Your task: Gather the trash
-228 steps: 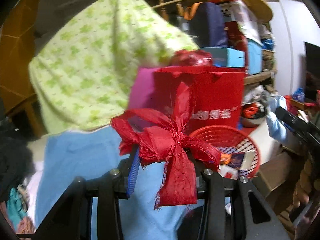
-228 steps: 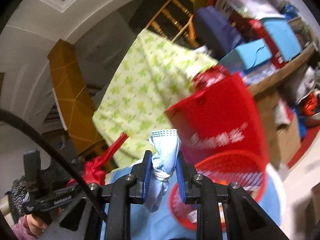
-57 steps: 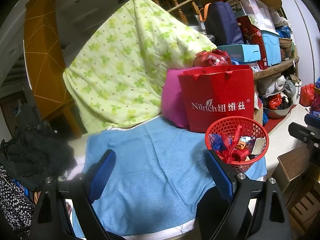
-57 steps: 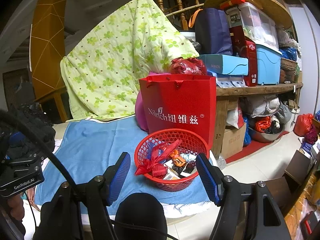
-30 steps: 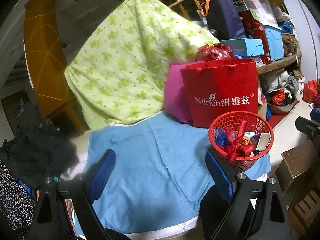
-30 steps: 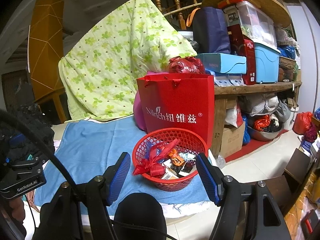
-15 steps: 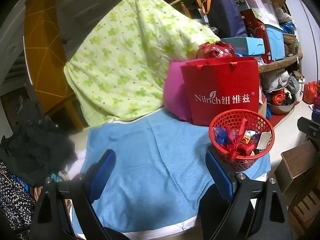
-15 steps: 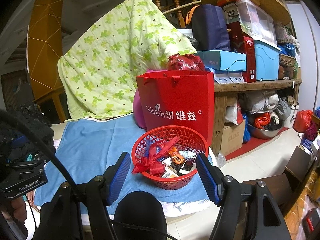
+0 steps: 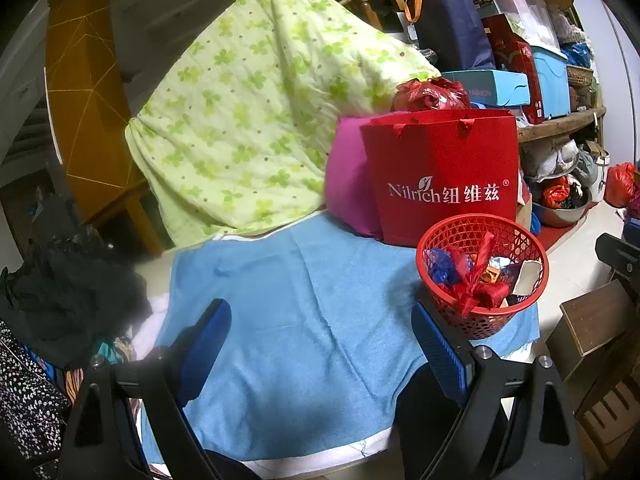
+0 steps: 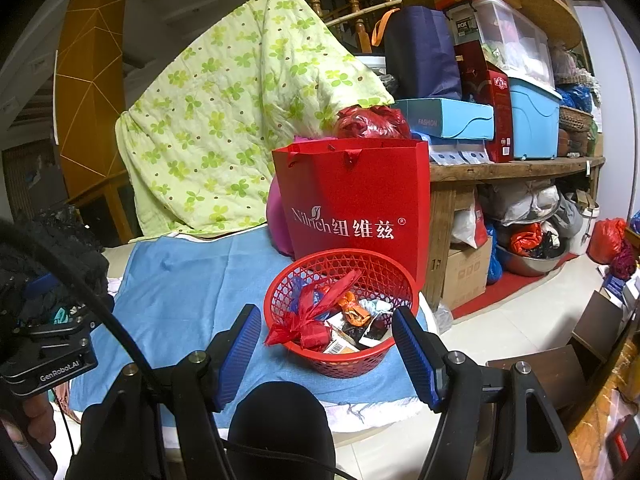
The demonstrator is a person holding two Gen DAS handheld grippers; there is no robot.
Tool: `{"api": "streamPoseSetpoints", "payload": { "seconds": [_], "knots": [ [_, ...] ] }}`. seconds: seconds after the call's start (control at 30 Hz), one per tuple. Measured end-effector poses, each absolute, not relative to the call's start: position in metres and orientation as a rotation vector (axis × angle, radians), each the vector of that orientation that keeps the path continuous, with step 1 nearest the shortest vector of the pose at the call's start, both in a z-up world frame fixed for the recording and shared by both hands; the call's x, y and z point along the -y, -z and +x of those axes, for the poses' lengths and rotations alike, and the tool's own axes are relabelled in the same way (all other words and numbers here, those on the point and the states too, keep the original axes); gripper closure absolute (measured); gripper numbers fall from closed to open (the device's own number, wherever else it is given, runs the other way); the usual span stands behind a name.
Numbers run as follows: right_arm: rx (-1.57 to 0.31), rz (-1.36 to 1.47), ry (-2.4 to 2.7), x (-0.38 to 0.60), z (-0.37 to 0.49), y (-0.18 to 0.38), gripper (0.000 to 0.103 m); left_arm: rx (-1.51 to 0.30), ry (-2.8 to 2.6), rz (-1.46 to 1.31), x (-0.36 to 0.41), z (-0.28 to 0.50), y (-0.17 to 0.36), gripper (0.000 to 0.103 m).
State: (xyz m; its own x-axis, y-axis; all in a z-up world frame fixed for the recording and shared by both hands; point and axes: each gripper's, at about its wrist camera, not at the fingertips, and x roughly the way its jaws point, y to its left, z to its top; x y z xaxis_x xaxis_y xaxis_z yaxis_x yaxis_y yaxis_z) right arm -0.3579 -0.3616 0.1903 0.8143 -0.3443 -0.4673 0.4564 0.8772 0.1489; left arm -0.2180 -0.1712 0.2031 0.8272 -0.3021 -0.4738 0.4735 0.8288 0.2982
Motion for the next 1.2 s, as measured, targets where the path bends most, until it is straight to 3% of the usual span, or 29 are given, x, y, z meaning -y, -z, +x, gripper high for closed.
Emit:
{"api": "streamPoseSetpoints", "payload": {
  "seconds": [1.2],
  "knots": [
    [-0.440,0.253,0.419,0.3563,-0.3569,-0.1920,0.031,-0.422,0.413,0.432,0.1732,-0.2173,-0.2035,0.011]
  ]
}}
